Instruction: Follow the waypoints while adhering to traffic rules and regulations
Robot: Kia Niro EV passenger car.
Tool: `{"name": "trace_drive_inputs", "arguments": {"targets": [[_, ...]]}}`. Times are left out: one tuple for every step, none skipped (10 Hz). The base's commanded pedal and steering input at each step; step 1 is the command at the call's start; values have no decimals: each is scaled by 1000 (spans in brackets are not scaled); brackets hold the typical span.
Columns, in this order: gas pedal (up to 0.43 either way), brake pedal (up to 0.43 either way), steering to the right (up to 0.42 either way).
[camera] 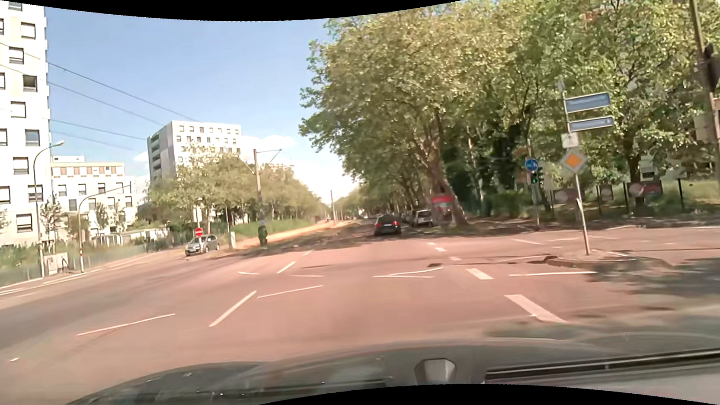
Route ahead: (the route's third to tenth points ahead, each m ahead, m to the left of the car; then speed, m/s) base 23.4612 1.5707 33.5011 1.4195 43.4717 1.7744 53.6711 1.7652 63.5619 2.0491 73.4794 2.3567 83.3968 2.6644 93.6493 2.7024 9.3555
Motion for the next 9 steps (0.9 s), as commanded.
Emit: {"name": "trace_drive_inputs", "arguments": {"targets": [[0, 0, -5], [0, 0, -5], [0, 0, -5], [0, 0, -5], [0, 0, -5], [0, 0, -4], [0, 0, -4], [0, 0, -4], [0, 0, -3]]}}
